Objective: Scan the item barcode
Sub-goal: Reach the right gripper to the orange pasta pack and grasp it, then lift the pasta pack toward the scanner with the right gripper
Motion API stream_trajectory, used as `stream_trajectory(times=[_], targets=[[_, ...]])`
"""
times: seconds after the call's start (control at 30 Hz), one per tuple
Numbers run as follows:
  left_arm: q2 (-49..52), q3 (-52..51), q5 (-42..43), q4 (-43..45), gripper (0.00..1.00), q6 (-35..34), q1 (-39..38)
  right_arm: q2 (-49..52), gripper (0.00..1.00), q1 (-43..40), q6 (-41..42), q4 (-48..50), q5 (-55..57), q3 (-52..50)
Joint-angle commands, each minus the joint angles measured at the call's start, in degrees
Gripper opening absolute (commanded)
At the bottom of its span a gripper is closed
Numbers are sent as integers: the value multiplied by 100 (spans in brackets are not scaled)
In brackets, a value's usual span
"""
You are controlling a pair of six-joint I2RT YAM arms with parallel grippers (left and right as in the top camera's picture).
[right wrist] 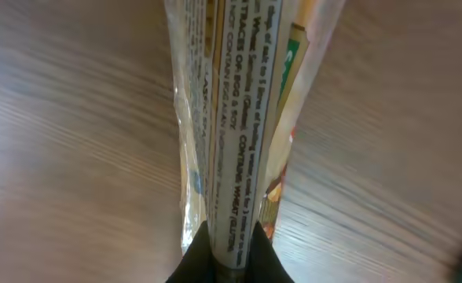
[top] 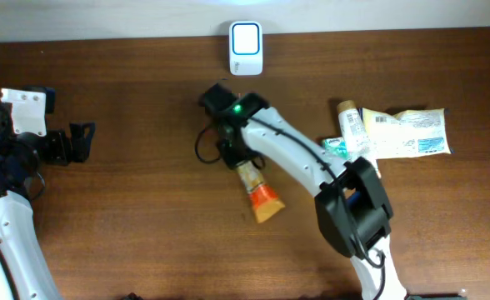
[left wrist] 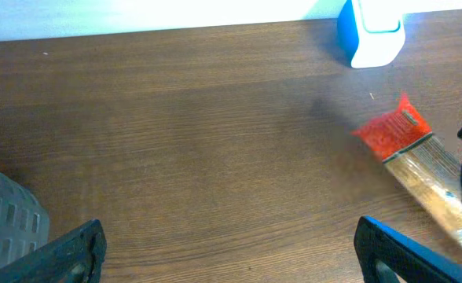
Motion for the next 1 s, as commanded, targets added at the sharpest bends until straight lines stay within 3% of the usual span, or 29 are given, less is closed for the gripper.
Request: stream_trajectory(times=[0.0,0.13,0.23,0.43,0.57,0.67,0.97], targets=[[-9,46,79,13,99,94,20,136,4,492,-138,-48,1270,184],[-7,46,79,11,99,94,20,492,16,1012,-149,-55,855,186],[-7,46,79,13,99,94,20,492,55,1303,-621,-87,334,245],[-7,46,79,11,99,94,20,492,87,848,-894,-549,-4,568],[-7,46,79,13,99,94,20,492,90,431,-896,-586,-22,778],[-7,46,79,13,99,94,20,492,89,487,-1043,-614,-723,778],[-7,46,79,13,99,94,20,702,69,1045,-723,-262,-1036,605]])
